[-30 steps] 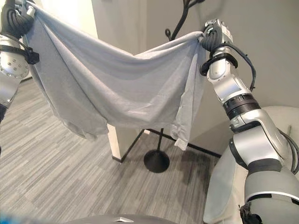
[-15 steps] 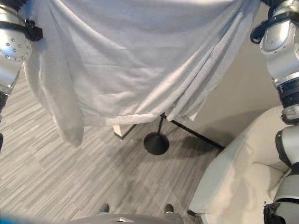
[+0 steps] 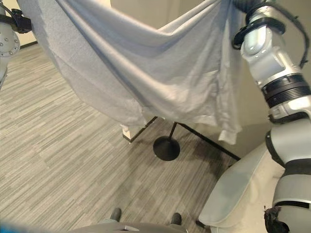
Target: Hang the clothes on the sofa on the clothes rack.
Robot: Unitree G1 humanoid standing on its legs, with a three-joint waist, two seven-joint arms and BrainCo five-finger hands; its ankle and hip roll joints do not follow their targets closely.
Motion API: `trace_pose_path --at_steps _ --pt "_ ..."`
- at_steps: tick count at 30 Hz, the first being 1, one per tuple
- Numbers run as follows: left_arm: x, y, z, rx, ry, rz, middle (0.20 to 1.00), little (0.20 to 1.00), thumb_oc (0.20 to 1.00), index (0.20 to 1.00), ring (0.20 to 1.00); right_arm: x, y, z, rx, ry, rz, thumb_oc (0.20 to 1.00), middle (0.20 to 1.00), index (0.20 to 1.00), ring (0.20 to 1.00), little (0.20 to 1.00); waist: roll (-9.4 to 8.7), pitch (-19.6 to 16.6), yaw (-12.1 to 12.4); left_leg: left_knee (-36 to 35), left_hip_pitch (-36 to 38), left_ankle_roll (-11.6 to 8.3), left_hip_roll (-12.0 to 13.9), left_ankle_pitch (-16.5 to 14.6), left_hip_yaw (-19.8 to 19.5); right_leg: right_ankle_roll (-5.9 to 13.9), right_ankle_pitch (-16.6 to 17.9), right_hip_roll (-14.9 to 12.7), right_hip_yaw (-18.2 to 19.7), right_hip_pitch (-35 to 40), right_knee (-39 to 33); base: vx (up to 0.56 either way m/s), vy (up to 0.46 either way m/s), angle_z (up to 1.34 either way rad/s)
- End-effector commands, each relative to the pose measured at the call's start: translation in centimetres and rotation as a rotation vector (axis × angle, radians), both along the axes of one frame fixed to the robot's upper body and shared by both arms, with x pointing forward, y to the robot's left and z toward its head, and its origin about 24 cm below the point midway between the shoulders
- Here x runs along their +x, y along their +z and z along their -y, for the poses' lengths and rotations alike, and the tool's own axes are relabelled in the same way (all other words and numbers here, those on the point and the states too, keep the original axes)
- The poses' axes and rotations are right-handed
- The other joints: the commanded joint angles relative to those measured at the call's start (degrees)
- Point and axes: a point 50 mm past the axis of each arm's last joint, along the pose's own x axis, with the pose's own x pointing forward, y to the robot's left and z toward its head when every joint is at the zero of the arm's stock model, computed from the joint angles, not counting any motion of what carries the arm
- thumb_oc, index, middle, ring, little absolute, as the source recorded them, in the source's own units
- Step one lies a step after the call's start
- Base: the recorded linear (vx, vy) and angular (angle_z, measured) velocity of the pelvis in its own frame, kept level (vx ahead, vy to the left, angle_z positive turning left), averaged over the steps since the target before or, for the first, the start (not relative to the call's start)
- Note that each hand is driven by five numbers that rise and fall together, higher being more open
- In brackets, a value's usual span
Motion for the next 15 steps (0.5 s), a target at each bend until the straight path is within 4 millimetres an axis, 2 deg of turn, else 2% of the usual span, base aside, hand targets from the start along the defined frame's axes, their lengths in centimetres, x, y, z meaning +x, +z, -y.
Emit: trace_pose_path --at_steps 1,15 --pt "-0.3 0.8 -0.7 0.009 0.044 0.032 0.2 0.2 0.2 0.2 0.2 -1.3 2.4 2.6 0.039 -0.077 0.076 0.2 0.2 0.2 0.2 0.2 2.3 -4.19 1.36 -4.09 1.29 5.05 -4.44 -0.8 4.79 1.14 -7.07 2.63 -0.51 -1.67 0.69 0.05 0.105 -0.02" --pt "0.3 1.0 -0.1 0.045 0.053 0.001 0.2 0.2 0.2 0.2 0.2 -0.6 1.1 2.2 0.044 -0.078 0.027 0.2 0.2 0.2 0.2 0.2 2.5 -5.65 1.63 -4.09 5.07 6.82 -5.39 -2.7 5.55 2.44 -6.1 0.13 0.08 0.16 0.69 0.02 0.065 -0.04"
